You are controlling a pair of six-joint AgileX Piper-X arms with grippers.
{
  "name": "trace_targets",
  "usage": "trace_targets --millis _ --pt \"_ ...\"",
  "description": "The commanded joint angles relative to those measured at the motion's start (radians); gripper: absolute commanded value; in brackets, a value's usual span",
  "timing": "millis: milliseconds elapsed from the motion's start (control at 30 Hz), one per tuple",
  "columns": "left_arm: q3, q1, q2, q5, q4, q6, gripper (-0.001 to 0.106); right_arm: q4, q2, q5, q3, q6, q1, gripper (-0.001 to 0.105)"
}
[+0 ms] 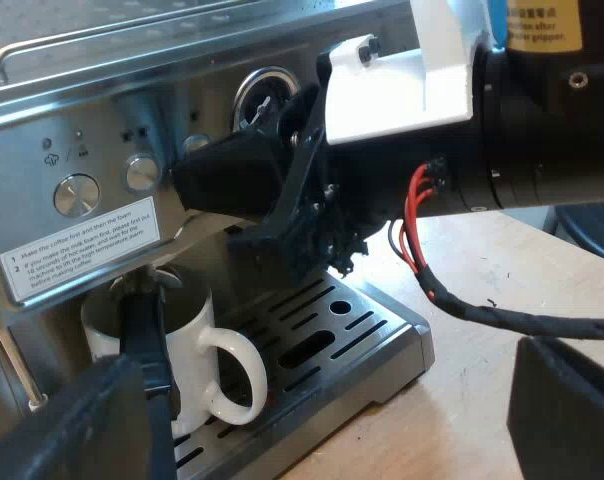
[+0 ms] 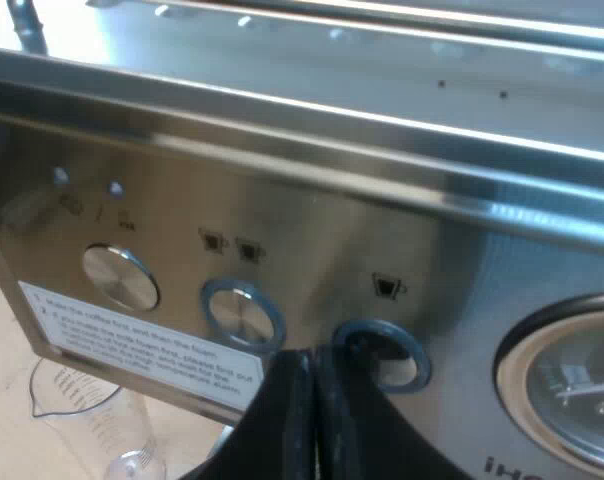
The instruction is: Place mug into machine
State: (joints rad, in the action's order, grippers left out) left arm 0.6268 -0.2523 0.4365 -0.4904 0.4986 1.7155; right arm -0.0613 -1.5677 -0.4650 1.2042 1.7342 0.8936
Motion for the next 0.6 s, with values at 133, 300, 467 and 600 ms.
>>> trace_targets --millis 133,300,467,600 --pt "0.005 0.000 -0.003 -0.008 -0.004 0.012 0.074 0.033 0.000 -0.055 0.016 0.021 -0.045 0.000" --pt "0.005 0.000 -0.003 -0.008 -0.004 0.012 0.074 0.011 0.004 -0.040 0.017 0.023 -0.052 0.000" --pt "0.005 0.000 -0.003 -0.008 -0.004 0.012 0.074 -0.046 0.031 0.006 0.017 0.019 -0.049 0.000" --pt "0.005 0.000 -0.003 -0.008 -0.004 0.015 0.074 -0.153 0.080 0.039 0.017 0.016 -0.031 0.000"
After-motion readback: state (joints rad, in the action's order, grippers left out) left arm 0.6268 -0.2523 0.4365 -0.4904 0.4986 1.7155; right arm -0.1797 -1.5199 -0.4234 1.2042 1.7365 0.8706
